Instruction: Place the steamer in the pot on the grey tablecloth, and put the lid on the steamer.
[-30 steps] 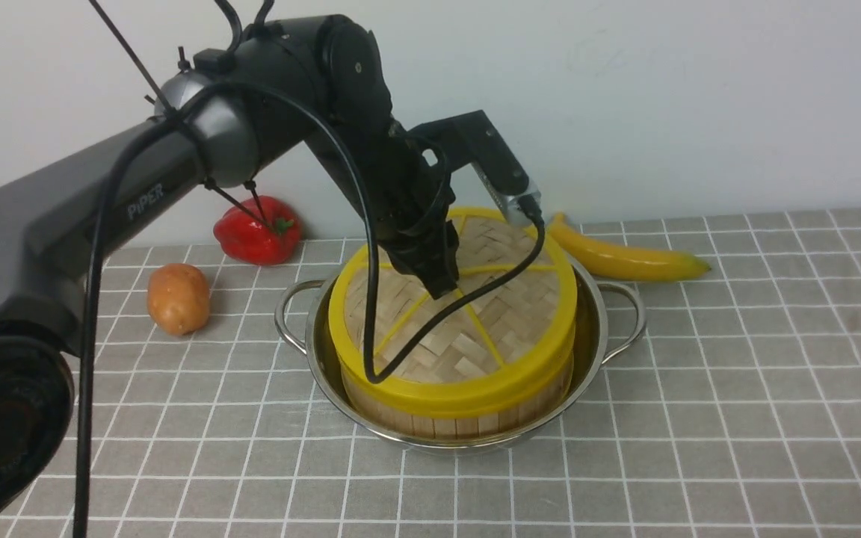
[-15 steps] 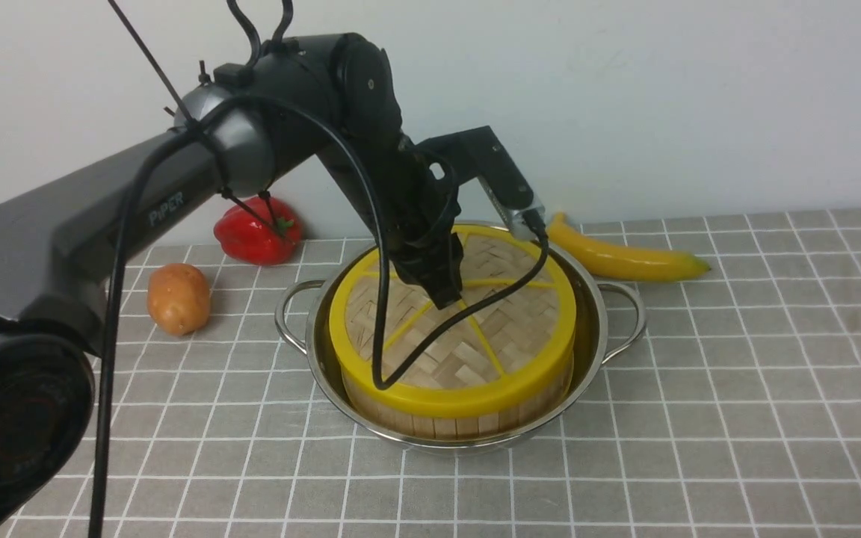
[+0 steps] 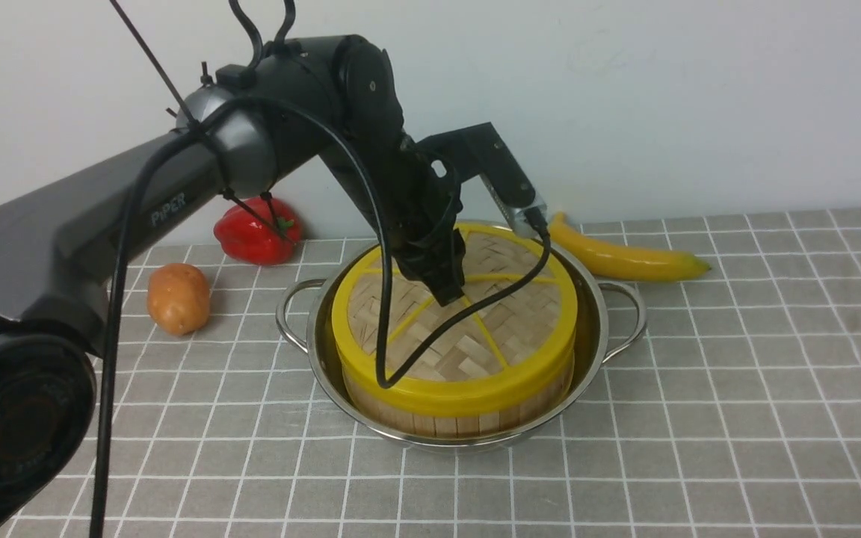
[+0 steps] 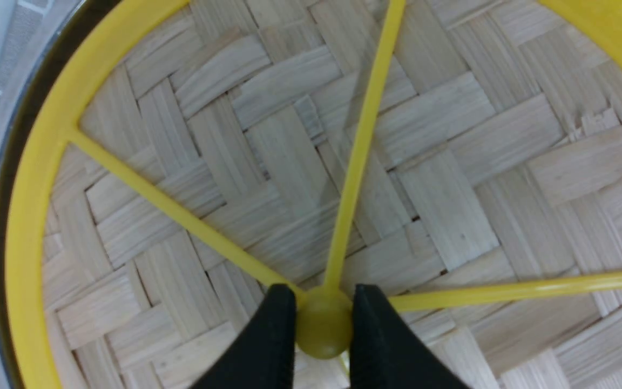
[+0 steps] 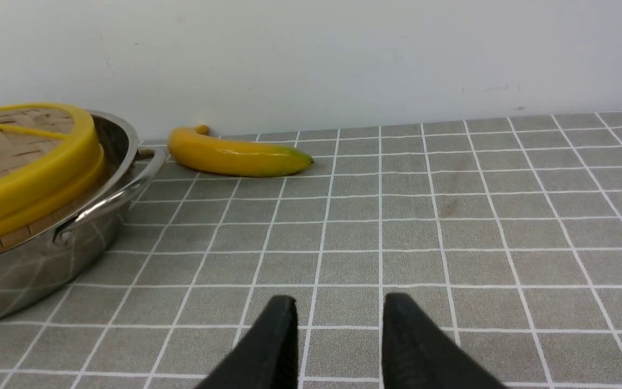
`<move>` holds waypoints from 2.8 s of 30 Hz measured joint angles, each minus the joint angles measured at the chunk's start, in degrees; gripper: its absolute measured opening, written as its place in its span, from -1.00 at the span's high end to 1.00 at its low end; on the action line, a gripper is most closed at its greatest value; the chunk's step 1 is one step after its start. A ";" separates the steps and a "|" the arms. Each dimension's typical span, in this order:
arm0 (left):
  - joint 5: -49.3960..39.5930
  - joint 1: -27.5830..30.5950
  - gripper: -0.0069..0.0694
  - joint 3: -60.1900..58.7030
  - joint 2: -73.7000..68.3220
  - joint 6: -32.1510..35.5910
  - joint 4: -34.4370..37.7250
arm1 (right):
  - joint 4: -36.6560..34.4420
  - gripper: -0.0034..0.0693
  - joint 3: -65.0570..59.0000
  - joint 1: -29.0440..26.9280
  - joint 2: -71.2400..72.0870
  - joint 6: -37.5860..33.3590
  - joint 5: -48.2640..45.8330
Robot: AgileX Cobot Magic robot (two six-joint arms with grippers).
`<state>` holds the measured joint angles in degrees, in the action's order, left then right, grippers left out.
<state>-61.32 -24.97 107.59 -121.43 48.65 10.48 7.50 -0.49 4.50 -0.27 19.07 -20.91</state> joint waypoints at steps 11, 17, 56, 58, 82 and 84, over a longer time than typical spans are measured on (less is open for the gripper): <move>0.06 0.00 0.51 0.00 0.00 0.00 0.00 | 0.06 0.24 0.00 0.00 0.00 0.00 0.00; 0.13 0.00 0.46 0.00 0.00 0.00 0.00 | 0.06 0.24 0.00 0.00 0.00 0.00 0.00; 4.09 -0.04 -0.64 -0.97 34.76 -17.14 -0.20 | 0.00 0.24 0.00 0.00 0.00 0.18 0.00; 4.04 0.14 -0.64 -4.45 38.44 -18.25 0.44 | 0.00 0.24 0.00 0.00 0.00 0.18 0.00; 44.08 32.32 -0.64 -101.85 114.43 -17.84 15.37 | 0.00 0.24 0.00 -0.05 0.00 0.00 0.00; 44.96 32.59 -0.64 -105.20 117.99 -17.73 14.86 | 0.00 0.24 0.00 -0.05 0.00 0.00 0.00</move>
<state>-16.36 7.62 2.39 -3.44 30.92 25.34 7.51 -0.49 4.46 -0.27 19.07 -20.91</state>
